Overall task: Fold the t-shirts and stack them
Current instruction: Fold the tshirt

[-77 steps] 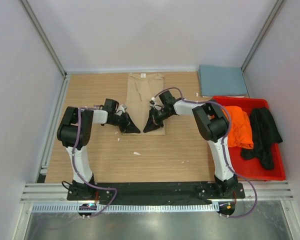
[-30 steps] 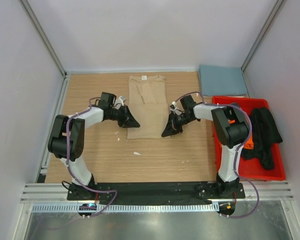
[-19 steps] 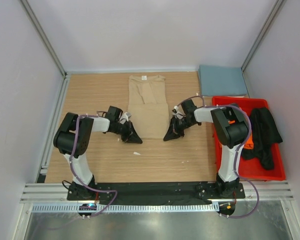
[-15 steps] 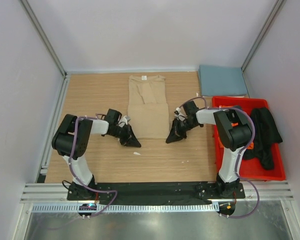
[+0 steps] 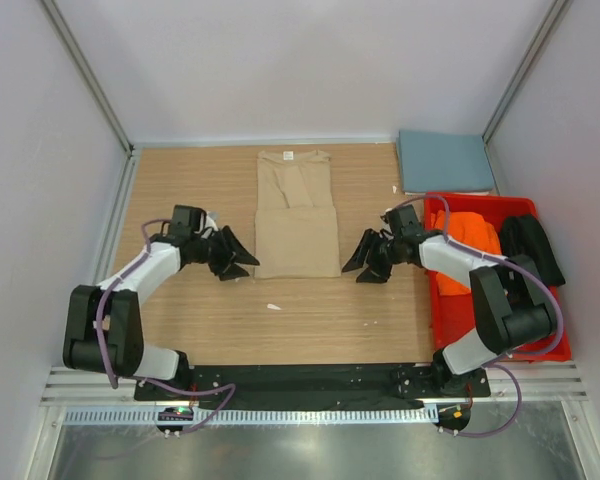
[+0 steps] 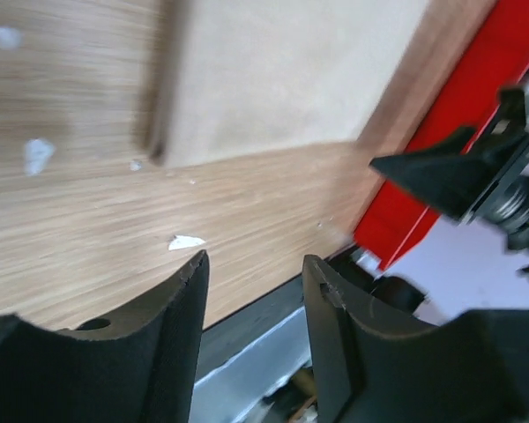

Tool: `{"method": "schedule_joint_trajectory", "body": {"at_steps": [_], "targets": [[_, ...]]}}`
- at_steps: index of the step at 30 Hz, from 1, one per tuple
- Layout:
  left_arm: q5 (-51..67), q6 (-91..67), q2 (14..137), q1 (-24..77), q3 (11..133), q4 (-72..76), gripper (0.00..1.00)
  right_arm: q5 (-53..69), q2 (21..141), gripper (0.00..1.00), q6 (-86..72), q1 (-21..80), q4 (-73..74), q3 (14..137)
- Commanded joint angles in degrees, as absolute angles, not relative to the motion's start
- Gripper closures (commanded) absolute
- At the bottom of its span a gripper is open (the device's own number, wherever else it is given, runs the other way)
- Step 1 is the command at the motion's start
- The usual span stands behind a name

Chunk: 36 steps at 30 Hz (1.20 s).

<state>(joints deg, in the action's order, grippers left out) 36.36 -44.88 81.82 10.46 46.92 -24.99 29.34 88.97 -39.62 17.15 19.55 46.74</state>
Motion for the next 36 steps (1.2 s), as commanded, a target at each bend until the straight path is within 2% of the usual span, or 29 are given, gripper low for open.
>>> {"method": "schedule_joint_trajectory", "body": {"at_steps": [1,6,9,17,29,36], "targets": [[35.59,-57.8,80.07,6.6,41.24,-20.59,0.51,21.55,86.05,0.44,-54.72,19.07,8.63,42.9],[34.72,-74.25,78.93,6.59,30.26,-0.31,0.49,16.27,84.2,0.42,-61.69,22.67,-1.82,37.97],[32.0,-76.2,78.92,6.5,28.74,2.98,0.5,14.42,84.55,0.43,-62.75,23.73,-4.03,36.92],[27.07,-76.9,82.96,6.68,27.6,6.23,0.53,14.24,85.87,0.44,-64.86,24.17,-7.73,34.81],[26.81,-77.08,88.06,8.09,27.07,7.21,0.57,14.24,87.45,0.44,-65.3,24.26,-7.64,34.28],[26.72,-77.08,89.12,8.17,26.28,7.21,0.63,15.38,89.03,0.45,-66.97,24.43,-8.96,33.93]]}}
